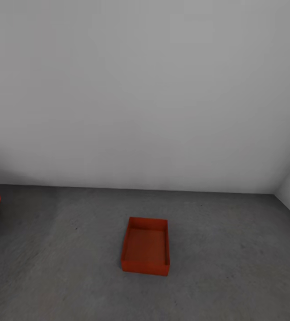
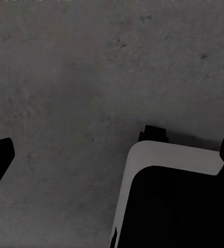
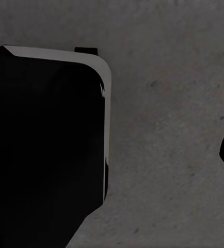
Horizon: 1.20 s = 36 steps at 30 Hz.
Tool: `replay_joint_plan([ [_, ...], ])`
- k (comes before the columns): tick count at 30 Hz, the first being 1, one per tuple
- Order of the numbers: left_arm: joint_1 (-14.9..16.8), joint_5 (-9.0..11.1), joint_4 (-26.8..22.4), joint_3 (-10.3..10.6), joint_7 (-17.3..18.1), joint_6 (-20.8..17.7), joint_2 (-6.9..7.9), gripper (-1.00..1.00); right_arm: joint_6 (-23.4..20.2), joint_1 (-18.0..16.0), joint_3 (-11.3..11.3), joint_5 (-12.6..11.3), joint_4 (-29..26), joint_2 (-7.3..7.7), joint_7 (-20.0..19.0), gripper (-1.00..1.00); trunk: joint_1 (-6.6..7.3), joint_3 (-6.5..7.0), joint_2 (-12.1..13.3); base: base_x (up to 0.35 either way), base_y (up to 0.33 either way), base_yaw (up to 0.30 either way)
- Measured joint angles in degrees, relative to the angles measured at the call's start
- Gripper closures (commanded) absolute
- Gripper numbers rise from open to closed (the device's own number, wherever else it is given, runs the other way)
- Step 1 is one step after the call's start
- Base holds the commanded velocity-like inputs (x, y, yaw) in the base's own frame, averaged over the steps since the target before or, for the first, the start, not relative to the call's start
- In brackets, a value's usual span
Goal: Move the two storage containers from the living room to the garage. In the garage, place one container on the floor and stack the other container on top of it (either order is fine).
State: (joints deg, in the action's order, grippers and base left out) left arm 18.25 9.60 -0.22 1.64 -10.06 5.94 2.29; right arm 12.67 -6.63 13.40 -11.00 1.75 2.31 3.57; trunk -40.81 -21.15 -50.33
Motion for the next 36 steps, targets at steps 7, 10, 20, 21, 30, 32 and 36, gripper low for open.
replay_joint_plan([
  [7, 0.01, 0.01, 0.0, 0.0, 0.0, 0.0, 0.0, -1.0, 0.0, 0.01, 0.0, -0.04, 0.0, -0.01, 0.0, -1.0, 0.0, 0.65, 0.0, 0.0, 0.0, 0.0],
  [10, 0.0, 0.01, 0.0, 0.0, 0.0, 0.0, 0.0, -1.0, 0.03, 0.02, 0.0, -0.07, 0.0, -0.01, 0.0, -1.0, 0.0, 0.92, 0.0, 0.0, 0.0, 0.0],
  [20, 0.02, 0.02, 0.0, 0.0, 0.0, 0.0, 0.0, -1.0, 0.0, 0.0, 0.0, -0.01, 0.0, 0.08, 0.0, -1.0, 0.0, 1.84, 0.0, 0.0, 0.0, 0.0],
  [21, 0.01, 0.02, 0.0, 0.0, 0.0, 0.0, 0.0, -1.0, 0.0, 0.01, 0.0, -0.01, 0.0, 0.08, 0.0, -1.0, 0.0, 1.94, 0.0, 0.0, 0.0, 0.0],
  [30, 0.04, -0.01, 0.0, 0.0, 0.0, 0.0, 0.0, -1.0, 0.06, 0.0, 0.0, -0.03, 0.0, 0.01, 0.0, -1.0, 0.0, 2.77, 0.0, 0.0, 0.0, 0.0],
  [32, 0.02, 0.01, 0.0, 0.0, 0.0, 0.0, 0.0, -1.0, 0.05, -0.01, 0.0, -0.05, 0.0, 0.0, 0.0, -1.0, 0.0, 2.95, 0.0, 0.0, 0.0, 0.0],
  [36, 0.03, 0.01, 0.0, 0.0, 0.0, 0.0, 0.0, -1.0, 0.06, 0.02, 0.0, -0.06, 0.0, 0.0, 0.0, -1.0, 0.0, 3.32, 0.0, 0.0, 0.0, 0.0],
])
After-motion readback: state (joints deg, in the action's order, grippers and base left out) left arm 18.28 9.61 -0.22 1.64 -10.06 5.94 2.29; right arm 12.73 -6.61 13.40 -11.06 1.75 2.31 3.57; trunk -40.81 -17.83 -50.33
